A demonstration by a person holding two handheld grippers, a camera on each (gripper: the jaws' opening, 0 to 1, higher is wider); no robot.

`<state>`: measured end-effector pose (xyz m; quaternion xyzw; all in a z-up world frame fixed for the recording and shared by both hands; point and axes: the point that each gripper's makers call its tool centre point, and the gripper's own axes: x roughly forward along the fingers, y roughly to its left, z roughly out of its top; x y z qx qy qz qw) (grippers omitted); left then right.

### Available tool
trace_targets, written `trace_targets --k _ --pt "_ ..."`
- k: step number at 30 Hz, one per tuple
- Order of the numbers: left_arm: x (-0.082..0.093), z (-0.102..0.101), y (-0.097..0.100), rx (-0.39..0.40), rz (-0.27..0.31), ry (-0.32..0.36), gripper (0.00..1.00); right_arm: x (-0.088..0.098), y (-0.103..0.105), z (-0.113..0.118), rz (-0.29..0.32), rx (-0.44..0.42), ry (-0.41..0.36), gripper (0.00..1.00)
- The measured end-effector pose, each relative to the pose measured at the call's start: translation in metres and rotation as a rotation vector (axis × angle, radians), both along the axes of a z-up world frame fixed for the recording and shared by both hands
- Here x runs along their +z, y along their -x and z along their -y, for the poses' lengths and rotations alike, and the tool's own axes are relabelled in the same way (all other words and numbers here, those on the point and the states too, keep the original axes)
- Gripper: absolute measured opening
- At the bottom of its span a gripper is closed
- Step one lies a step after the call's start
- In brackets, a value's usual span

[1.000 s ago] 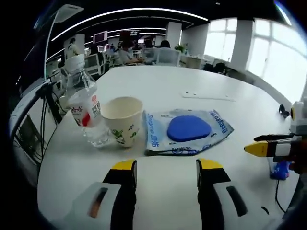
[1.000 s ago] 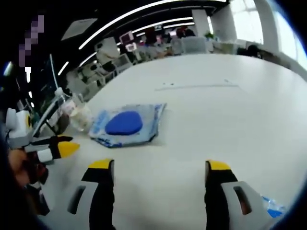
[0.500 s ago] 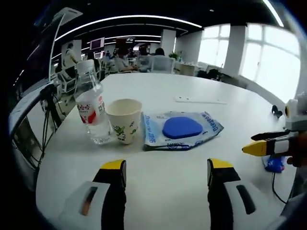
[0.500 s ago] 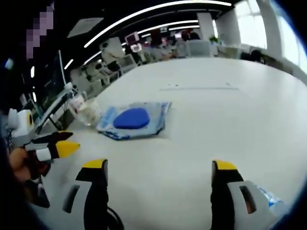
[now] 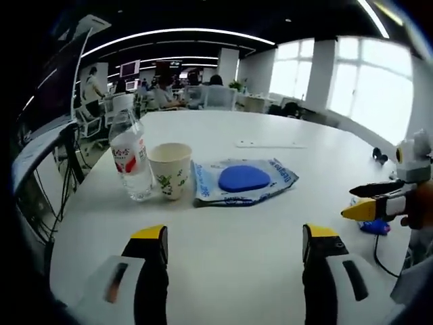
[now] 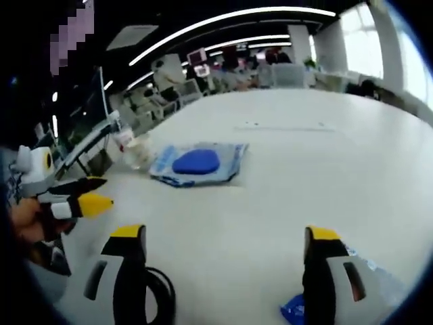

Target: Arrange the tabletop items into an orderly group along one side of the table until the central work area is clear of visible clutter.

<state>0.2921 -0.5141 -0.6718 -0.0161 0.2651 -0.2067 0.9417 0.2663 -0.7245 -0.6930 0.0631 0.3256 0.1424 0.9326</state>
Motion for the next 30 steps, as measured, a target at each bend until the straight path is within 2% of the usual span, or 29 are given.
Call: trace_targets --k 5,21,25,30 --pt "0.001 -0.002 0.014 -0.013 0.005 0.003 0.88 0.003 0.013 0.008 0.006 -0.008 0.006 1.00" --pt "0.011 -0.006 0.043 -0.050 0.047 0.009 0.99 0.006 0.057 0.029 0.025 -0.043 0.011 1.00" --pt "0.009 -0.005 0.049 -0.051 0.048 -0.009 0.99 0.005 0.065 0.038 0.016 -0.065 0.009 1.00" --pt "0.008 0.004 0.053 -0.079 0.041 0.002 0.99 0.005 0.073 0.050 0.019 -0.096 0.013 1.00"
